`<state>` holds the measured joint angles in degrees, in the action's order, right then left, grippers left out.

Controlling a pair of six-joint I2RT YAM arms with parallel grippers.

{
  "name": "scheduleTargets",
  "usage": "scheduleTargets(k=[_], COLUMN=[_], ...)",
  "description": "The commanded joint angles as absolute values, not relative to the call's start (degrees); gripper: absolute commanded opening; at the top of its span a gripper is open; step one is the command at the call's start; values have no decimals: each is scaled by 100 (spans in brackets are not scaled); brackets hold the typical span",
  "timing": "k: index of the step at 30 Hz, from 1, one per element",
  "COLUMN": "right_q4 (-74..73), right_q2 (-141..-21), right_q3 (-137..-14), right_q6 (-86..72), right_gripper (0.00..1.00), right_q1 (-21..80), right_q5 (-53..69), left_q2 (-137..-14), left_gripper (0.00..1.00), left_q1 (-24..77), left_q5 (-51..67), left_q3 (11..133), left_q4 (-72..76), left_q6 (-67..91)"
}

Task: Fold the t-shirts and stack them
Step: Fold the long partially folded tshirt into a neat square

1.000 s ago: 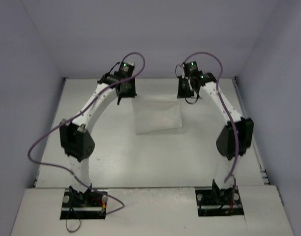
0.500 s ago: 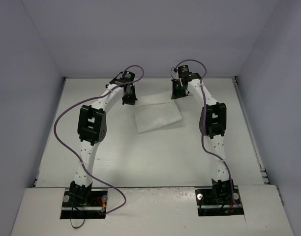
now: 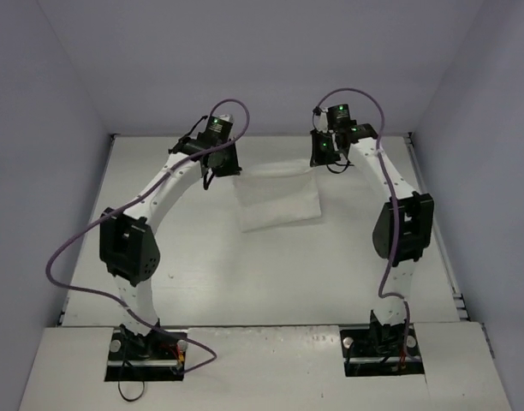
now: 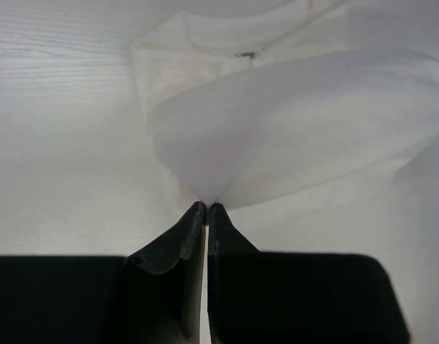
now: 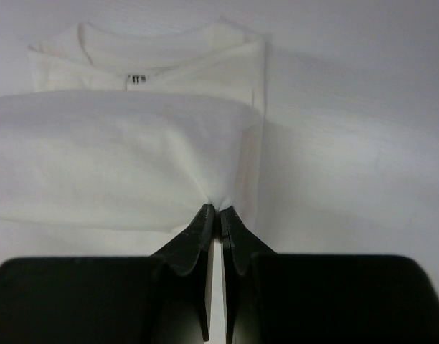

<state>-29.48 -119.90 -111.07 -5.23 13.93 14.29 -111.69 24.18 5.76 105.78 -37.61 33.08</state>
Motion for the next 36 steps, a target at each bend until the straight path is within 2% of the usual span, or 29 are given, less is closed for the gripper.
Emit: scheduleTargets(k=[1,12,19,25,36], right_q4=[-2804,-2599,-2444,-2435,-2443], right_q2=[-10354,-7326,-6256,-7197,-10836], right_q3=[-9906,-6601,-5653,-6722,-10044], right_q6=[-467,-910,-1332,-996,-617], right_gripper=[0,0,0,0,3], right_q1=[1398,1460,1459,1459,1453], right_q5=[1114,826,749,809,1651], left_q2=[-9777,-8204,-7914,-8311,-10000], left_gripper=[0,0,0,0,0], left_q1=[3105,4717,5199,4992,3340], left_q5=[201,-724,-891,-1005,-536], left_q3=[9978,7961,7309,7868,9025], left_q4=[-3629,-3612,-3607,-3642,-3310], left_q6=[3590,4573,5022,4636,4204])
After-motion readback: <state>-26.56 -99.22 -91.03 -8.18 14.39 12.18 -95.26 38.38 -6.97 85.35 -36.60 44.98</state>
